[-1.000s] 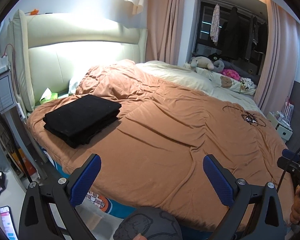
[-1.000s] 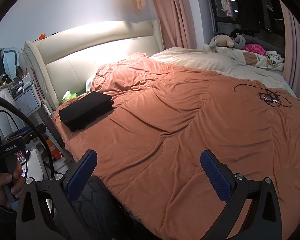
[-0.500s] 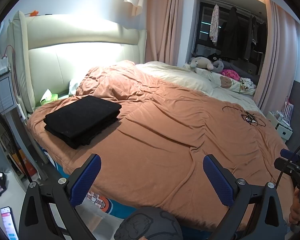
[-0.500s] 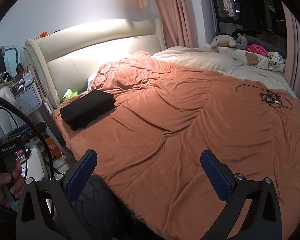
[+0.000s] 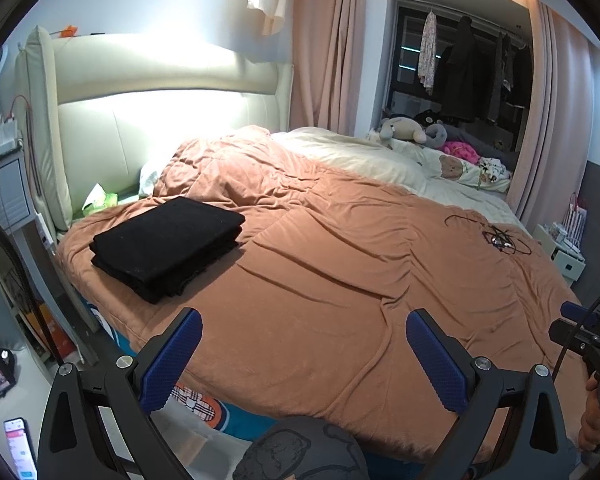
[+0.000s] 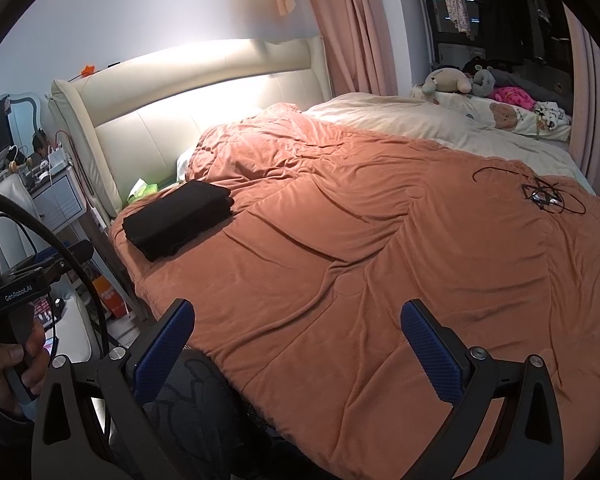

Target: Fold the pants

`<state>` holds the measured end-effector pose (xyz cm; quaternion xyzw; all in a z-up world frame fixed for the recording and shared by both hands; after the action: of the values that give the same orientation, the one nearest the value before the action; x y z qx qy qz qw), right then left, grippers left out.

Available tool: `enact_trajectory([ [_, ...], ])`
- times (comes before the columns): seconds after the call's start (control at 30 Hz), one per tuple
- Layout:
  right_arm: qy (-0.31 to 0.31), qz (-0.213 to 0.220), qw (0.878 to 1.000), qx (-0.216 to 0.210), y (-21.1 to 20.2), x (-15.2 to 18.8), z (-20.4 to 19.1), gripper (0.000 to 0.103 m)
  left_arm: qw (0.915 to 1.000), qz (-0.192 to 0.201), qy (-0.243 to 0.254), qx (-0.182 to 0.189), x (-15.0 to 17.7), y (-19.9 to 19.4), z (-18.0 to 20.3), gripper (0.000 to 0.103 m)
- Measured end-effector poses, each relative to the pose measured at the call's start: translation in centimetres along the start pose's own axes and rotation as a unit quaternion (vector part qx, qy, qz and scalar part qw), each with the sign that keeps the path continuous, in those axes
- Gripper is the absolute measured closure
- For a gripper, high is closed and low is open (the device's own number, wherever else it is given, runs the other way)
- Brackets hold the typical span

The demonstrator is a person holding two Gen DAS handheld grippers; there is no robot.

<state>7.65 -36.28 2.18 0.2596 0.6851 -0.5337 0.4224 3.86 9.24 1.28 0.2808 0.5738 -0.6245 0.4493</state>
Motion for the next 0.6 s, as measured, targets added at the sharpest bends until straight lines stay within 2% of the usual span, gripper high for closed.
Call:
enact_trajectory([
  [0.6, 0.007, -0.001, 1.0, -0.007, -0.08, 0.12, 0.07, 0.0, 1.0, 0.003, 0.001, -0.006, -0.3, -0.12, -0.43, 0.0],
])
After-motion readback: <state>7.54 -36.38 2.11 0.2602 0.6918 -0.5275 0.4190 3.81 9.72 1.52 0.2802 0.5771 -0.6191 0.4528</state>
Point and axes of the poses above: each gripper's, at about its wrist camera, not at the fingertips, and y roughly the way its jaws point, z to its right, x to its underside, the point moved 1 cm from there along y, roughly the way its jaws point, and after that the axes turned 7 degrees about x, right-handed, at the moved point
